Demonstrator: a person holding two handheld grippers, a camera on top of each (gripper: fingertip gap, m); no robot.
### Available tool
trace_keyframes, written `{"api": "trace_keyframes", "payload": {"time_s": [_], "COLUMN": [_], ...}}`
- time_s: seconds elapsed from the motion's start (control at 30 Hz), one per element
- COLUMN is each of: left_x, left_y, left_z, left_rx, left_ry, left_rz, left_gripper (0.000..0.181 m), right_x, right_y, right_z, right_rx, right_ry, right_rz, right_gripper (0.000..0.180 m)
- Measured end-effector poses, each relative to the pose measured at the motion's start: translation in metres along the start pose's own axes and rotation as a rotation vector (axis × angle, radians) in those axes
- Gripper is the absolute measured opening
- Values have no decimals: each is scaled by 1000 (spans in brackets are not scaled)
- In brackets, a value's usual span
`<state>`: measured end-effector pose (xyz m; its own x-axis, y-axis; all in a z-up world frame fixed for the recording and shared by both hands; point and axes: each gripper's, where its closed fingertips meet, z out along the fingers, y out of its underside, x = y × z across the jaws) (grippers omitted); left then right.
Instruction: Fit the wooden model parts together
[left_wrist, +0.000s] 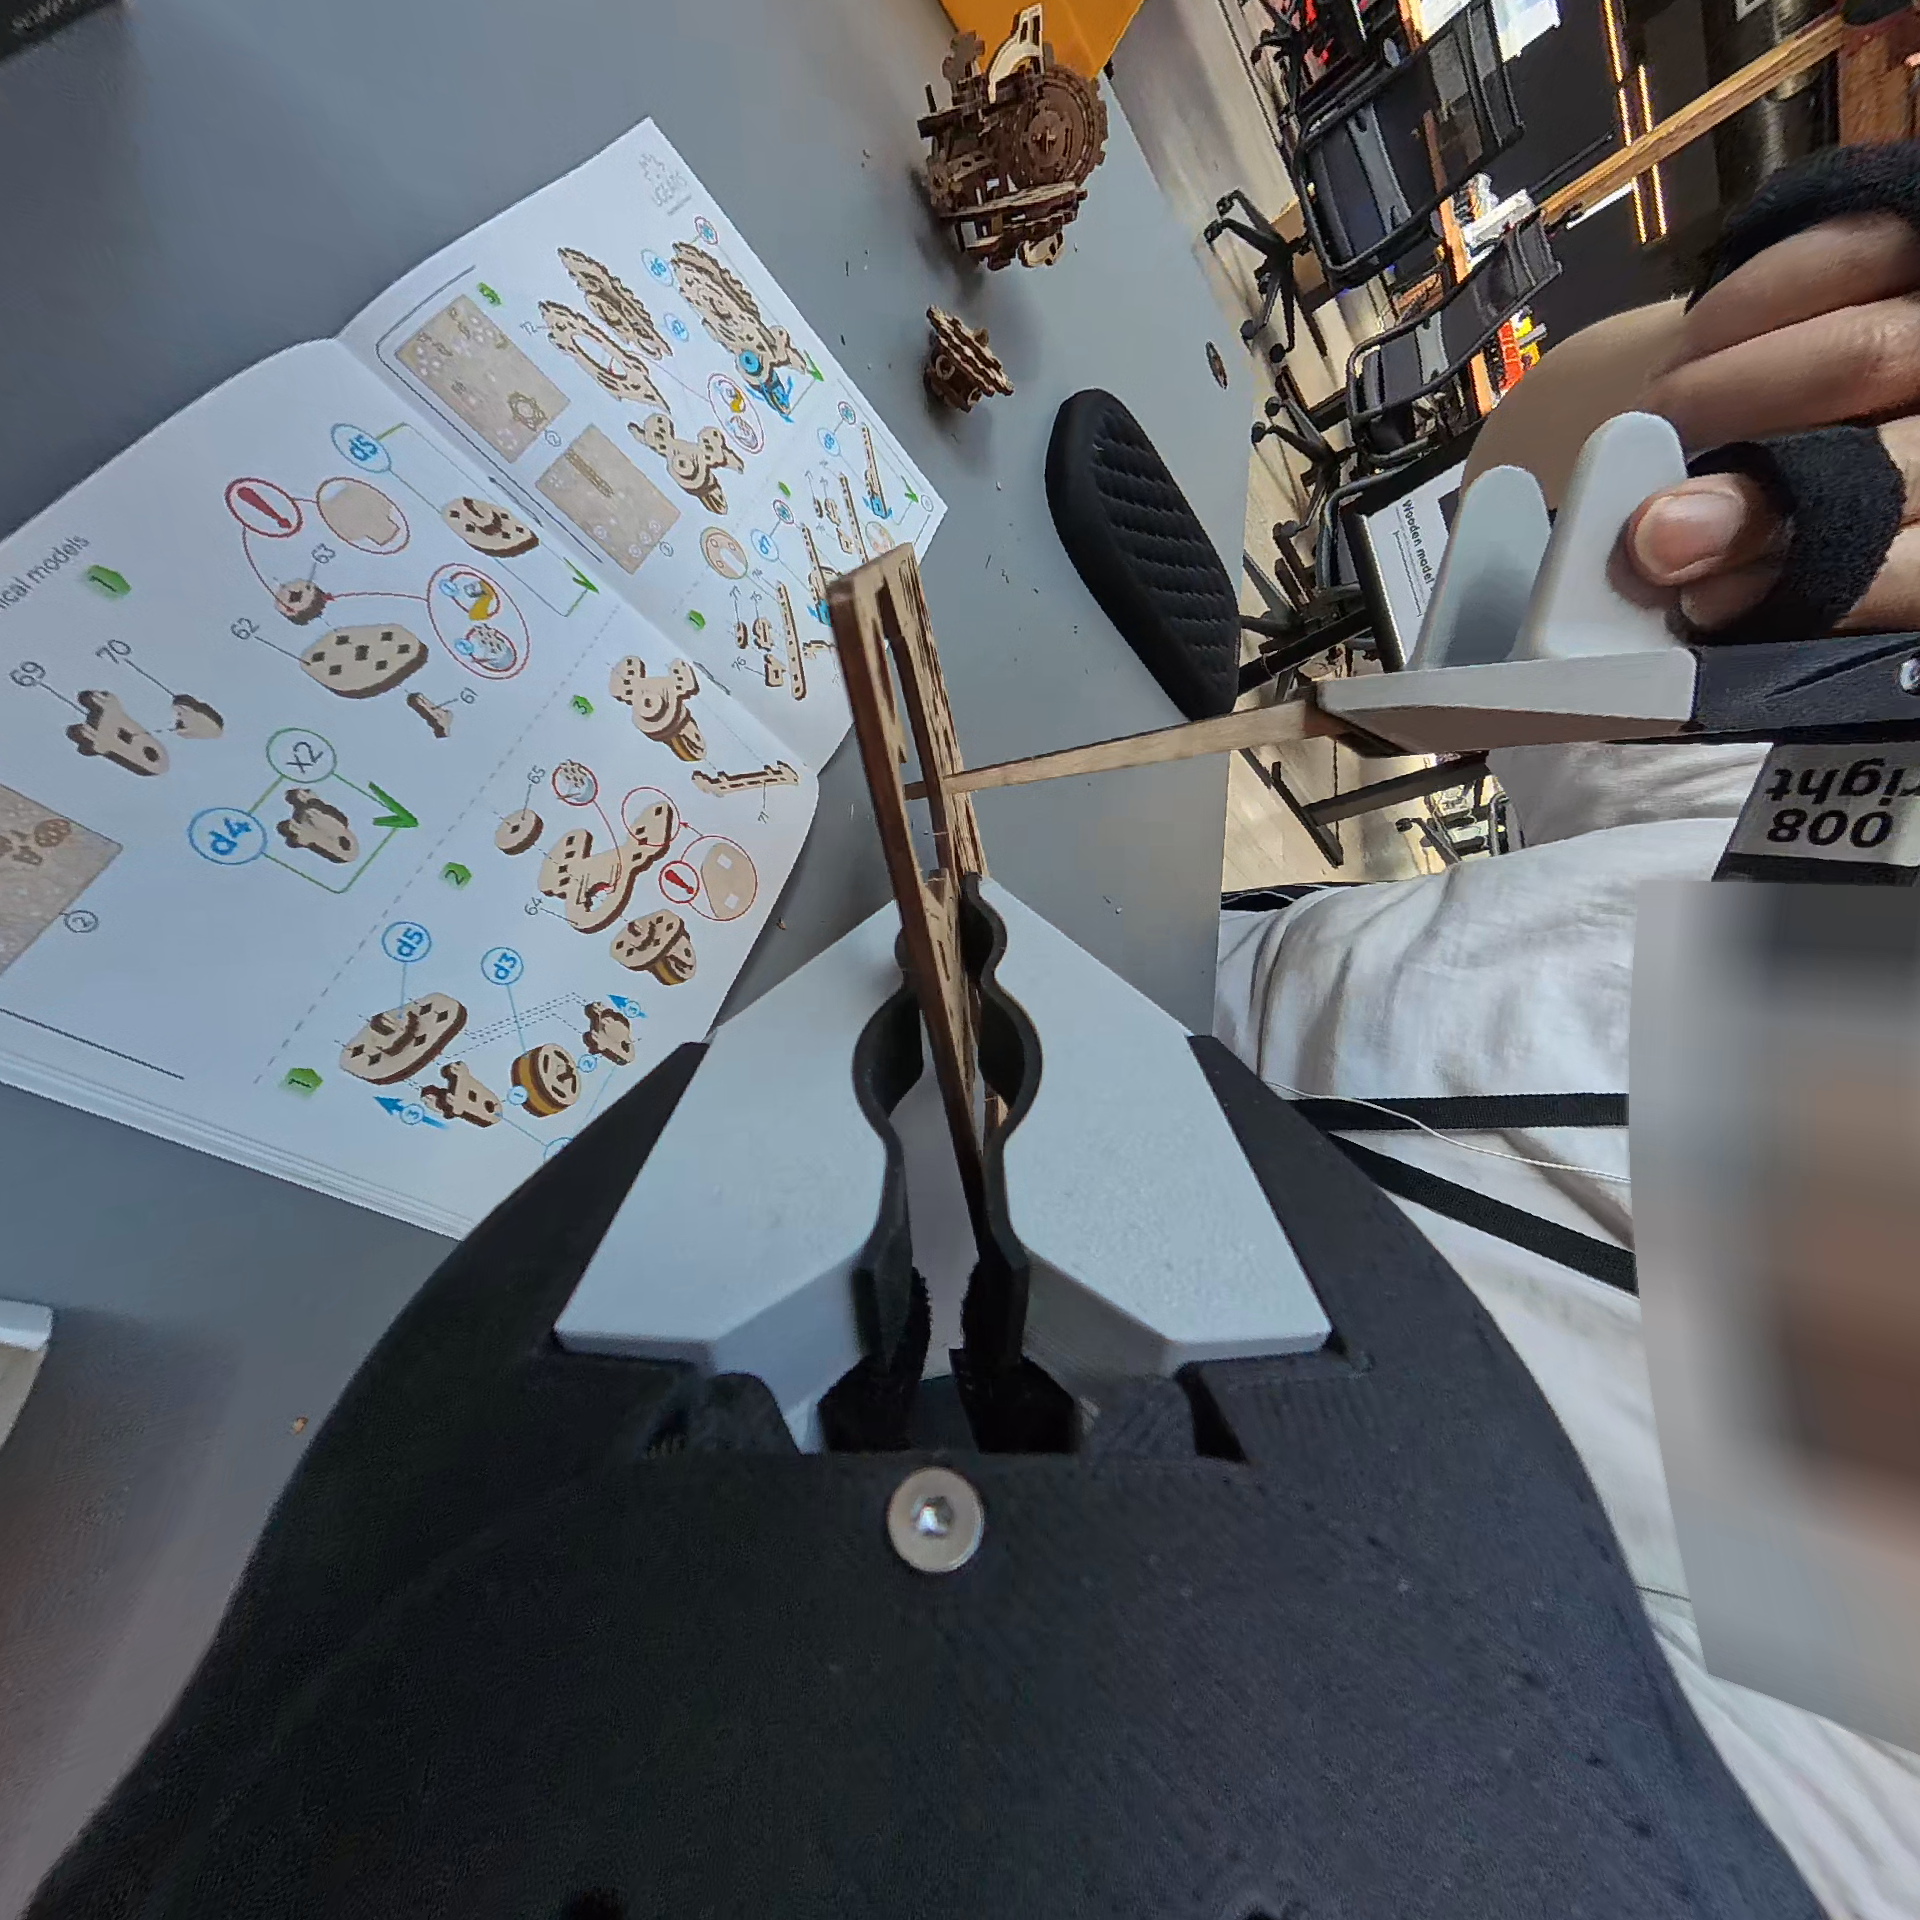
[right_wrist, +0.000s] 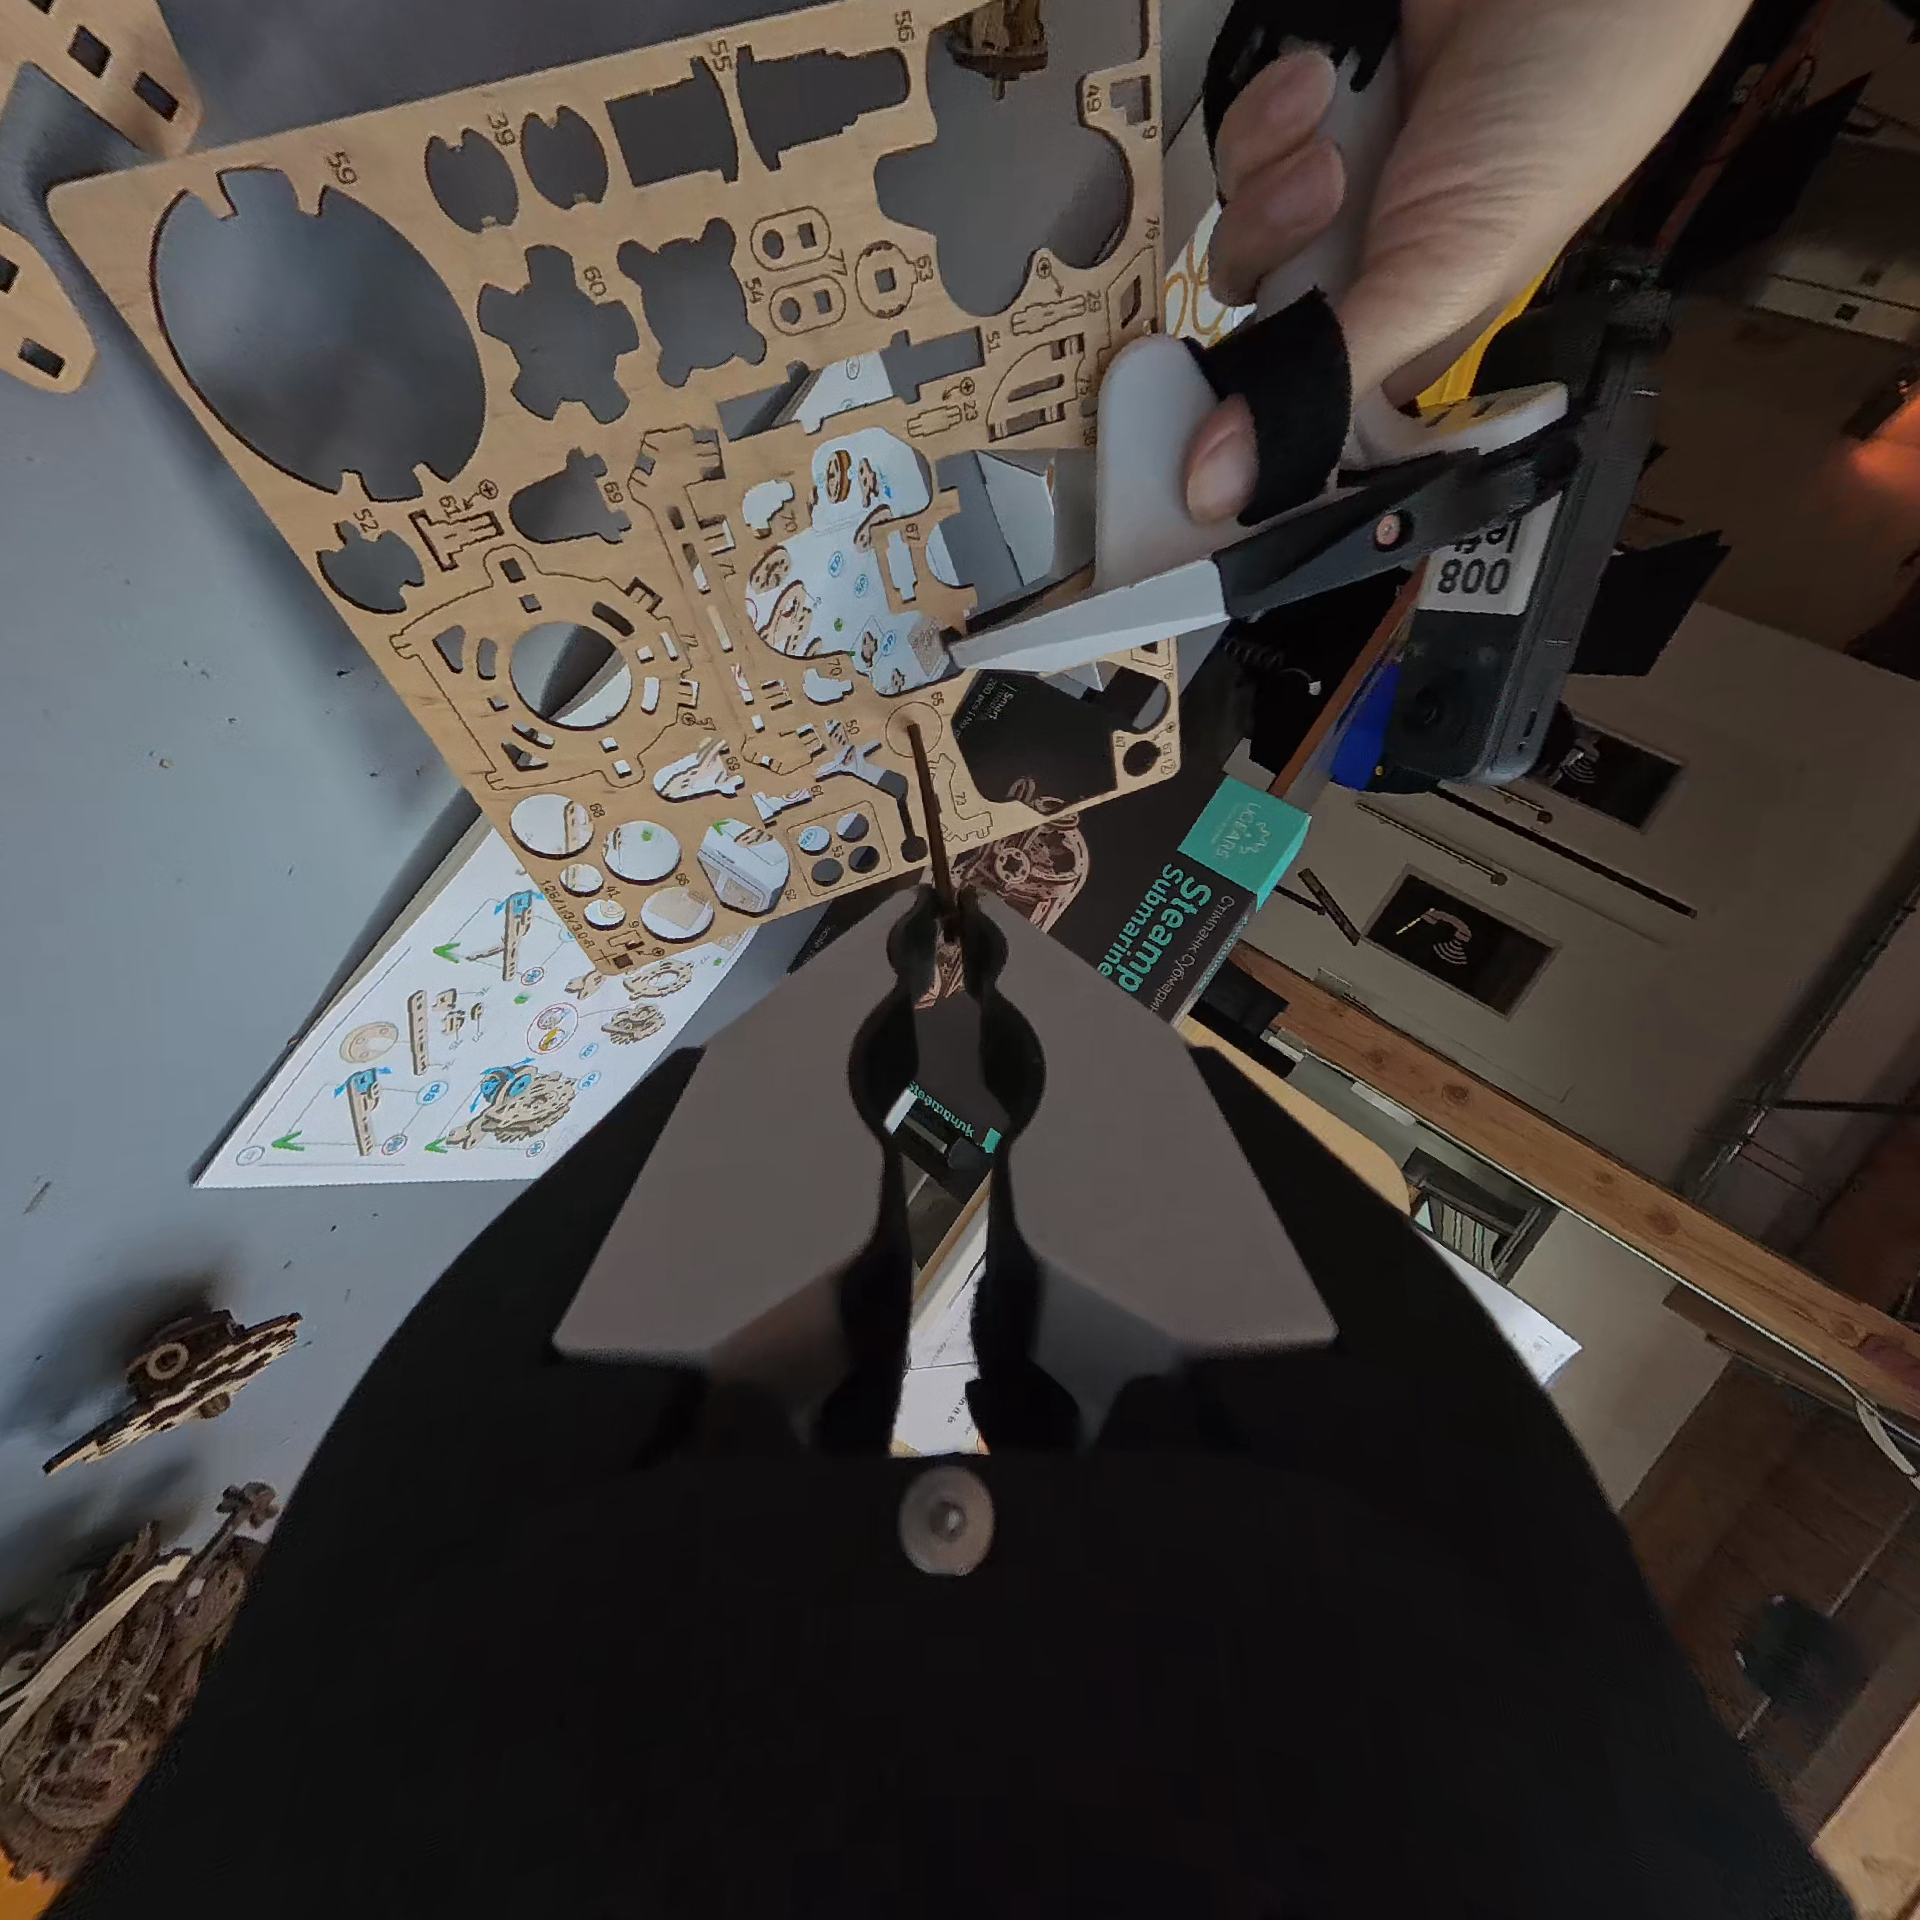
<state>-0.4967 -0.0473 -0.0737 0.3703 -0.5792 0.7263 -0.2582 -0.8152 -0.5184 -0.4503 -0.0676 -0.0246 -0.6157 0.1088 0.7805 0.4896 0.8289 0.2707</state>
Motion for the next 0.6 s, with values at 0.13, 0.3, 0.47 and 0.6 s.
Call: {"api": "trace_keyframes", "payload": {"time_s": [0.13, 0.3, 0.47, 0.6], "left_x": [-3, -3, -1, 5], "left_y": [0, 2, 6, 8], "left_z": [-2, 2, 10, 14], "left_rx": [3, -13, -49, -70], "left_ry": [-12, 2, -19, 2], "left_rz": [-3, -9, 9, 28], "left_gripper": [1, 1, 2, 2], "right_x": [-16, -21, -5, 12], "right_y": [5, 6, 16, 20], "right_z": [2, 1, 4, 9], "right_rx": [-28, -23, -8, -1], "right_ry": [125, 156, -66, -343], "right_rz": [62, 97, 163, 201], "right_gripper": [1, 1, 3, 5]}}
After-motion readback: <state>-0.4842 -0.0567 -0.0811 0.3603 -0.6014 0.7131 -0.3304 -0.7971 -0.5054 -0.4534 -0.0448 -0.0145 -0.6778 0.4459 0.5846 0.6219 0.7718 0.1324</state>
